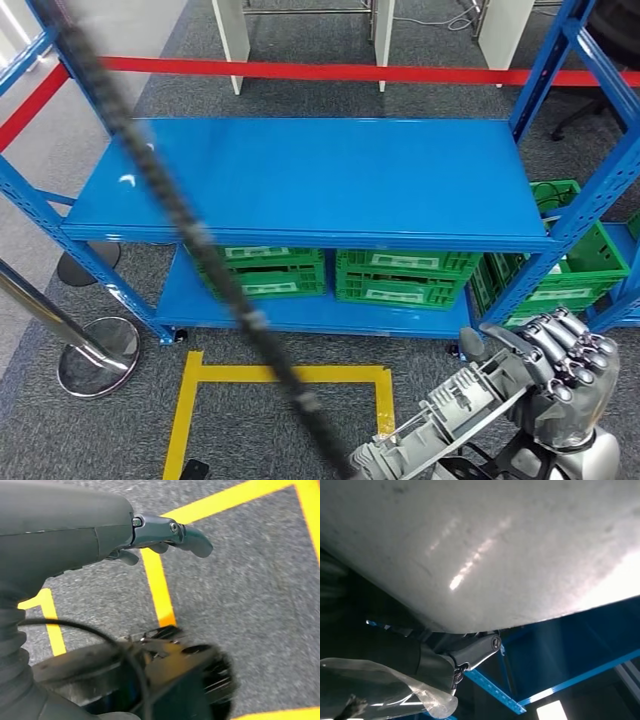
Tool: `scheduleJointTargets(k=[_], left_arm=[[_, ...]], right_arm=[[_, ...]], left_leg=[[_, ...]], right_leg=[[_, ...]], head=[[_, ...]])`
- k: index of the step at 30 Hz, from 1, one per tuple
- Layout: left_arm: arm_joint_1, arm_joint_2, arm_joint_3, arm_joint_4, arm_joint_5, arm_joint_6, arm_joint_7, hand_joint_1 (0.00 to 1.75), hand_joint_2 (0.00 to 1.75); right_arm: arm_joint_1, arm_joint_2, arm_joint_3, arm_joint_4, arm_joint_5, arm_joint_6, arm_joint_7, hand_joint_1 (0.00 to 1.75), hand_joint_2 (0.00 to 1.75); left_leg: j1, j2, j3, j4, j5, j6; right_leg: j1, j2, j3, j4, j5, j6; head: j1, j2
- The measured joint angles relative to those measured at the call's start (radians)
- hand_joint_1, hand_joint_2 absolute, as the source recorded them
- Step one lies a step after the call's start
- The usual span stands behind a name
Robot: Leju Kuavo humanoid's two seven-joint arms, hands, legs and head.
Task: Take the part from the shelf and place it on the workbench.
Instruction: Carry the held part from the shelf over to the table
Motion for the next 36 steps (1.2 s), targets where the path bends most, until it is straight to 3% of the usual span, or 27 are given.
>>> scheduleJointTargets(k=[1, 3, 5, 7, 8, 11, 12, 13, 14, 15, 16, 17, 18, 19, 20, 22, 23, 25, 27, 28, 29, 31, 33, 35, 36], left_arm=[[-0.001, 0.001, 0.0, 0.0, 0.001, 0.0, -0.002, 0.0, 1.75], [-0.002, 0.002, 0.001, 0.0, 0.002, 0.002, -0.008, 0.0, 1.75], [-0.003, 0.001, 0.002, 0.0, 0.003, 0.006, -0.015, 0.0, 1.75], [-0.002, -0.001, 0.003, 0.0, 0.005, 0.01, -0.019, 0.0, 1.75], [-0.003, -0.002, 0.004, 0.0, 0.006, 0.012, -0.021, 0.0, 1.75], [-0.009, -0.008, 0.007, 0.0, 0.007, 0.015, -0.025, 0.0, 1.75], [-0.011, -0.01, 0.007, 0.0, 0.007, 0.015, -0.025, 0.0, 1.75], [-0.013, -0.012, 0.008, 0.0, 0.006, 0.015, -0.025, 0.0, 1.75], [-0.014, -0.013, 0.009, 0.0, 0.006, 0.015, -0.024, 0.0, 1.75], [-0.015, -0.015, 0.01, 0.0, 0.004, 0.016, -0.022, 0.0, 1.75], [-0.016, -0.016, 0.012, 0.0, 0.002, 0.017, -0.02, 0.0, 1.75], [-0.017, -0.017, 0.013, 0.0, 0.001, 0.02, -0.018, 0.0, 1.75], [-0.018, -0.018, 0.015, 0.0, 0.0, 0.022, -0.017, 0.0, 1.75], [-0.021, -0.02, 0.016, 0.0, 0.003, 0.023, -0.017, 0.0, 1.75], [-0.023, -0.022, 0.018, 0.0, 0.005, 0.021, -0.018, 0.0, 1.75], [-0.025, -0.023, 0.021, 0.0, 0.009, 0.018, -0.017, 0.0, 1.75], [-0.023, -0.023, 0.023, 0.0, 0.009, 0.018, -0.016, 0.0, 1.75], [-0.02, -0.022, 0.024, 0.0, 0.009, 0.019, -0.014, 0.0, 1.75], [-0.018, -0.021, 0.024, 0.0, 0.009, 0.018, -0.014, 0.0, 1.75], [-0.017, -0.02, 0.024, 0.0, 0.009, 0.017, -0.014, 0.0, 1.75], [-0.016, -0.02, 0.024, 0.0, 0.008, 0.017, -0.014, 0.0, 1.75], [-0.013, -0.018, 0.024, 0.0, 0.008, 0.016, -0.014, 0.0, 1.75], [-0.013, -0.016, 0.024, 0.0, 0.007, 0.016, -0.014, 0.0, 1.75], [-0.013, -0.015, 0.024, 0.0, 0.007, 0.017, -0.014, 0.0, 1.75], [-0.012, -0.015, 0.025, 0.0, 0.008, 0.018, -0.014, 0.0, 1.75]], right_arm=[[-0.003, 0.0, 0.004, 0.005, -0.001, 0.0, 0.0, 1.75, 1.75], [-0.01, 0.0, 0.012, 0.013, -0.005, 0.0, 0.0, 1.75, 1.75], [-0.019, 0.0, 0.019, 0.02, -0.01, 0.0, -0.001, 1.75, 1.75], [-0.026, 0.0, 0.026, 0.026, -0.013, 0.0, -0.001, 1.75, 1.75], [-0.031, 0.0, 0.028, 0.029, -0.013, 0.0, -0.001, 1.75, 1.75], [-0.055, -0.001, 0.042, 0.039, -0.007, 0.0, 0.004, 1.75, 1.75], [-0.063, -0.001, 0.047, 0.042, -0.005, 0.0, 0.008, 1.75, 1.75], [-0.069, -0.001, 0.051, 0.045, -0.003, 0.0, 0.013, 1.75, 1.75], [-0.073, -0.001, 0.055, 0.049, -0.002, 0.0, 0.017, 1.75, 1.75], [-0.078, -0.001, 0.06, 0.052, -0.001, 0.0, 0.021, 1.75, 1.75], [-0.084, -0.002, 0.065, 0.056, 0.0, 0.0, 0.023, 1.75, 1.75], [-0.09, -0.002, 0.071, 0.059, 0.0, 0.0, 0.025, 1.75, 1.75], [-0.097, -0.002, 0.075, 0.061, 0.0, 0.0, 0.025, 1.75, 1.75], [-0.103, -0.002, 0.079, 0.062, 0.003, 0.0, 0.023, 1.75, 1.75], [-0.107, -0.003, 0.082, 0.064, 0.008, 0.0, 0.019, 1.75, 1.75], [-0.11, -0.003, 0.087, 0.07, 0.021, 0.0, 0.01, 1.75, 1.75], [-0.11, -0.002, 0.088, 0.073, 0.025, 0.0, 0.006, 1.75, 1.75], [-0.111, -0.002, 0.09, 0.079, 0.028, 0.0, 0.003, 1.75, 1.75], [-0.111, -0.002, 0.091, 0.084, 0.028, 0.0, 0.002, 1.75, 1.75], [-0.11, -0.002, 0.092, 0.087, 0.029, 0.0, 0.003, 1.75, 1.75], [-0.11, -0.002, 0.093, 0.089, 0.029, 0.0, 0.003, 1.75, 1.75], [-0.11, -0.002, 0.095, 0.093, 0.03, 0.0, 0.007, 1.75, 1.75], [-0.111, -0.002, 0.095, 0.095, 0.032, 0.0, 0.013, 1.75, 1.75], [-0.111, -0.003, 0.096, 0.096, 0.034, 0.0, 0.018, 1.75, 1.75], [-0.111, -0.003, 0.097, 0.097, 0.035, 0.0, 0.019, 1.75, 1.75]], left_leg=[[0.0, -0.001, 0.05, -0.069, 0.02, 0.006], [-0.004, -0.004, 0.142, -0.213, 0.022, 0.017], [-0.01, -0.006, 0.17, -0.273, 0.01, 0.025], [-0.01, -0.003, 0.154, -0.277, 0.027, 0.038], [-0.009, -0.001, 0.142, -0.279, 0.04, 0.047], [-0.012, 0.005, 0.095, -0.279, 0.079, 0.063], [-0.015, 0.006, 0.078, -0.277, 0.092, 0.065], [-0.016, 0.007, 0.059, -0.275, 0.105, 0.066], [-0.017, 0.007, 0.04, -0.271, 0.117, 0.065], [-0.018, 0.007, 0.022, -0.267, 0.129, 0.064], [-0.018, 0.007, 0.007, -0.26, 0.139, 0.062], [-0.02, 0.003, -0.007, -0.254, 0.146, 0.059], [-0.022, 0.0, -0.018, -0.248, 0.154, 0.054], [-0.023, -0.004, -0.028, -0.243, 0.162, 0.049], [-0.023, -0.008, -0.035, -0.241, 0.171, 0.043], [-0.021, -0.014, -0.046, -0.236, 0.18, 0.031], [-0.019, -0.016, -0.052, -0.224, 0.164, 0.024], [-0.012, -0.016, -0.074, -0.147, 0.085, 0.007], [-0.004, -0.014, -0.1, -0.024, 0.01, -0.007], [0.0, -0.013, -0.102, 0.017, -0.001, -0.012], [0.004, -0.01, -0.091, 0.025, 0.007, -0.015], [0.009, 0.009, -0.02, -0.071, 0.059, -0.018], [0.001, 0.052, 0.048, -0.188, 0.088, -0.008], [-0.009, 0.07, 0.062, -0.227, 0.085, 0.009], [-0.01, 0.06, 0.058, -0.233, 0.084, 0.019]], right_leg=[[0.0, 0.0, -0.012, 0.001, 0.01, 0.003], [0.002, 0.0, -0.027, 0.002, 0.029, 0.012], [0.0, -0.001, -0.033, -0.003, 0.049, 0.026], [-0.003, 0.0, -0.039, -0.002, 0.052, 0.039], [-0.003, 0.001, -0.049, 0.015, 0.025, 0.043], [-0.002, 0.004, -0.092, 0.168, -0.125, 0.046], [-0.001, 0.004, -0.099, 0.229, -0.151, 0.046], [0.0, 0.004, -0.097, 0.271, -0.153, 0.047], [0.002, 0.004, -0.081, 0.284, -0.132, 0.045], [0.004, 0.004, -0.048, 0.262, -0.1, 0.042], [0.005, 0.005, 0.004, 0.205, -0.076, 0.038], [0.008, 0.007, 0.068, 0.127, -0.071, 0.033], [0.009, 0.01, 0.124, 0.049, -0.083, 0.029], [0.011, 0.012, 0.161, -0.01, -0.102, 0.025], [0.014, 0.012, 0.176, -0.043, -0.117, 0.022], [0.012, 0.001, 0.164, -0.056, -0.115, 0.009], [0.01, -0.006, 0.159, -0.057, -0.108, 0.002], [0.007, -0.021, 0.148, -0.058, -0.094, -0.007], [0.007, -0.037, 0.136, -0.056, -0.084, -0.008], [0.007, -0.046, 0.132, -0.054, -0.079, -0.007], [0.007, -0.055, 0.129, -0.051, -0.076, -0.006], [0.006, -0.074, 0.126, -0.044, -0.073, -0.001], [0.008, -0.093, 0.119, -0.036, -0.073, 0.008], [0.012, -0.113, 0.114, -0.032, -0.071, 0.02], [0.012, -0.124, 0.113, -0.032, -0.071, 0.026]], head=[[0.0, 0.0], [0.001, 0.0], [0.001, 0.0], [0.002, 0.0], [0.004, 0.0], [0.009, 0.0], [0.009, 0.0], [0.009, 0.0], [0.009, 0.0], [0.009, 0.0], [0.009, 0.0], [0.009, 0.0], [0.009, 0.0], [0.009, 0.0], [0.009, 0.0], [0.01, 0.0], [0.008, 0.0], [0.003, 0.0], [0.0, 0.0], [0.0, 0.0], [0.0, 0.0], [-0.001, 0.0], [-0.001, 0.0], [-0.001, 0.0], [-0.001, 0.0]])
